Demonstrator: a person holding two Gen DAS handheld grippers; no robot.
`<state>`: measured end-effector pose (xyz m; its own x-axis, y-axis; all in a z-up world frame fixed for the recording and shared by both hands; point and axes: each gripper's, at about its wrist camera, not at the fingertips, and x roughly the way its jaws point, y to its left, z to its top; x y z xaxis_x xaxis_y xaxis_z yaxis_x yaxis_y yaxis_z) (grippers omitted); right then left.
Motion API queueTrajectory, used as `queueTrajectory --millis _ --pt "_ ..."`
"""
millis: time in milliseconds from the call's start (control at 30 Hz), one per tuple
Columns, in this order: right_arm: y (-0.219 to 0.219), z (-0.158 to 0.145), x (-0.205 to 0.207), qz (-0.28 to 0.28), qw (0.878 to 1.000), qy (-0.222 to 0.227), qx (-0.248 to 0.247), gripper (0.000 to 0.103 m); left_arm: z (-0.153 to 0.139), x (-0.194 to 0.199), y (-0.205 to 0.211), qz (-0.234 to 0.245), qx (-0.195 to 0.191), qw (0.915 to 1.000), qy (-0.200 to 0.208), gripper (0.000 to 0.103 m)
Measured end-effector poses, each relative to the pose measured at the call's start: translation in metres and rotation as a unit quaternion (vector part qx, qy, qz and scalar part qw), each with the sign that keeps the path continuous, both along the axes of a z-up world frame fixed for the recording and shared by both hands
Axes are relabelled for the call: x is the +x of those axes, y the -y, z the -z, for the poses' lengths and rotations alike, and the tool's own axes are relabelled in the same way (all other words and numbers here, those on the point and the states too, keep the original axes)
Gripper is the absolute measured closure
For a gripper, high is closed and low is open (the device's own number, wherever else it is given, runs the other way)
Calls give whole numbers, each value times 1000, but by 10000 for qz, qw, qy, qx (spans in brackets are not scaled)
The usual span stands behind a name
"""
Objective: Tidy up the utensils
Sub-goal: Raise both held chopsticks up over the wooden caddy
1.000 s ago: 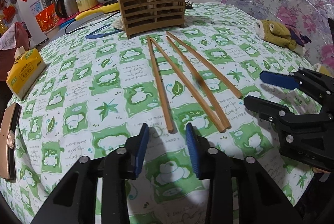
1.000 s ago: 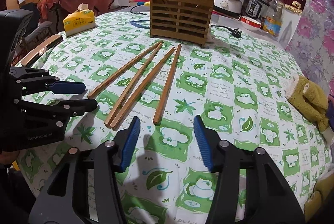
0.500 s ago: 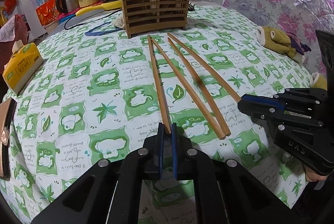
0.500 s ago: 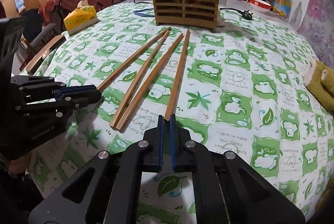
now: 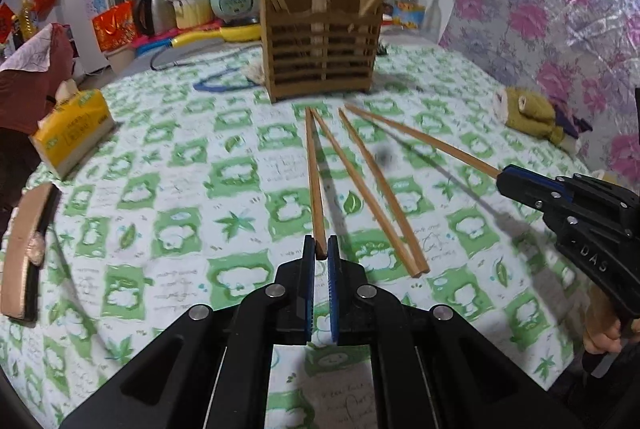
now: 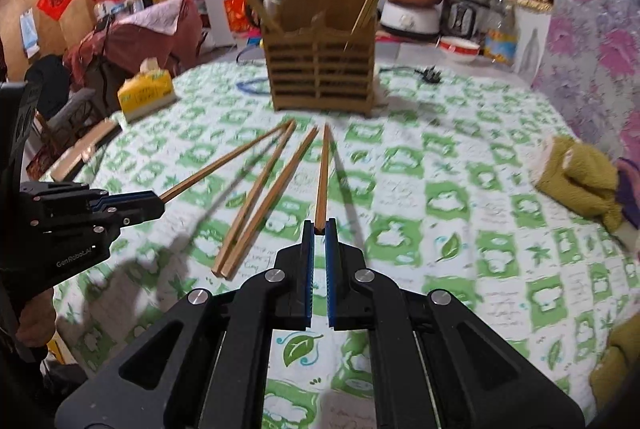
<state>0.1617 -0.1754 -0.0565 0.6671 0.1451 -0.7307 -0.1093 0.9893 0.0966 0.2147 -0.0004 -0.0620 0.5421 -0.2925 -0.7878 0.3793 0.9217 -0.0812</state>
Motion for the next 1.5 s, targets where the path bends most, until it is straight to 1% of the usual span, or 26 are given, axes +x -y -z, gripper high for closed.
queueTrajectory --millis 167,333,467,700,867,933,1000,1033,1100,1200,1300,1400,1467,1500 --pt "9 -28 -10 102 9994 329 78 97 -34 -9 -6 -112 -100 9994 308 97" --pt "17 -65 -17 137 9974 682 211 97 -74 -13 -6 -42 -219 9978 619 97" --pt "21 -89 -18 143 9955 880 329 97 -98 -13 -1 28 -293 9967 759 97" --pt "24 -112 -3 121 9944 967 397 98 -129 5 10 110 -274 9955 905 97" --pt "18 -121 17 70 9948 982 259 98 -148 32 21 150 -266 9951 945 97" --pt "19 -116 23 -57 9960 829 323 93 -148 39 24 161 -274 9954 905 97" --pt "18 -104 22 -242 9970 637 370 90 -147 44 24 194 -288 9957 864 97" --pt "17 -93 19 -355 9976 497 322 88 -145 45 24 200 -289 9957 859 97" --pt "13 -63 9 -460 9988 150 101 78 -145 48 21 185 -318 9957 844 97" --pt "13 -22 -12 -570 9977 -365 -85 78 -146 51 17 156 -372 9956 842 97" --pt "17 7 -38 -618 9951 -759 -162 77 -149 51 15 123 -342 9951 922 97" --pt "22 23 -59 -521 9942 -914 -213 74 -150 52 15 126 -369 9948 937 97" --pt "28 33 -65 -445 9943 -961 -143 72 -150 52 15 120 -379 9949 930 97" --pt "31 37 -68 -405 9950 -907 -67 72 -150 52 15 121 -381 9949 926 97"
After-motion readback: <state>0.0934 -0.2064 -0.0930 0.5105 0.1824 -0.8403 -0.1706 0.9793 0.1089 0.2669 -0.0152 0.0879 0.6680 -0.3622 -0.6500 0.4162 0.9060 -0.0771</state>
